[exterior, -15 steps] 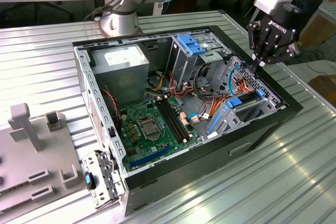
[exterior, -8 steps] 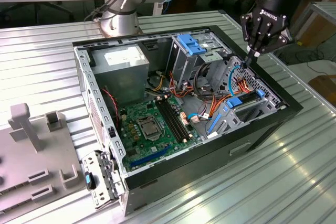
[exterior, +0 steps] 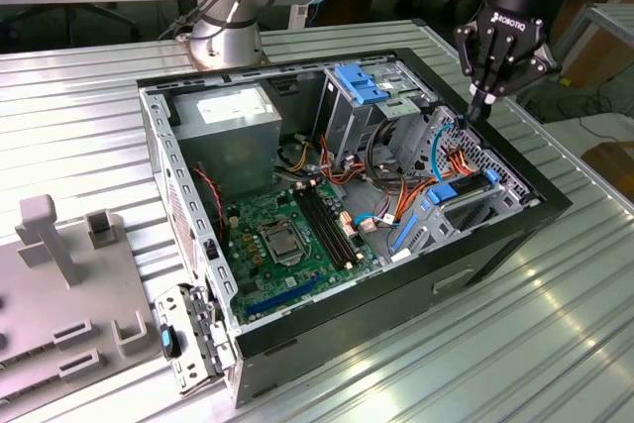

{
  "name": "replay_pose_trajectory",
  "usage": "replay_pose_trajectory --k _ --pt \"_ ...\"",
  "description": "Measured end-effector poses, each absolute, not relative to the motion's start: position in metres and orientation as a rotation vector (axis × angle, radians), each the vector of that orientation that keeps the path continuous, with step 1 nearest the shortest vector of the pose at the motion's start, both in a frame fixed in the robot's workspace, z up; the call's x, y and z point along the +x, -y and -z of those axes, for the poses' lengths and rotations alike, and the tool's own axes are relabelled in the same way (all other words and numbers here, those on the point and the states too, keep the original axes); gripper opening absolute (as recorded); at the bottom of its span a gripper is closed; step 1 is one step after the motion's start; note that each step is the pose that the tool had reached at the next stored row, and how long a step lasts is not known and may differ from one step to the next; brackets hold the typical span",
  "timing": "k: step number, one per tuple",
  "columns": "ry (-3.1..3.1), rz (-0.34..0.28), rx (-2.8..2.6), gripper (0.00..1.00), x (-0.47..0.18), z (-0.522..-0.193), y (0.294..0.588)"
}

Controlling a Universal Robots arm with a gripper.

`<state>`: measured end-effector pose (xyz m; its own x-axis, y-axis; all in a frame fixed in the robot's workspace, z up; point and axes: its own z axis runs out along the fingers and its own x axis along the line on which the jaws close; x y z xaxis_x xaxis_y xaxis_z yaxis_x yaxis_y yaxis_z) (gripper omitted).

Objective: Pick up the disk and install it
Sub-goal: 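Insert the second disk wire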

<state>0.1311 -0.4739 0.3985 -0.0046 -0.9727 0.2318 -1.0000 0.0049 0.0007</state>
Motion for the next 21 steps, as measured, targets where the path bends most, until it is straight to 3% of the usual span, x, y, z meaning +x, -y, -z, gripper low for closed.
replay_pose_trajectory --k 3,4,5,18,21 --pt "2.102 -0.245 2.092 0.3 0.131 -0.399 0.474" --pt "2.102 -0.245 2.092 0.3 0.131 -0.399 0.473" --pt "2.102 -0.245 2.092 0.36 0.131 -0.399 0.47" --pt "2.082 -0.28 2.072 0.36 0.127 -0.387 0.439" --pt "2.06 -0.318 2.05 0.36 0.127 -0.384 0.439"
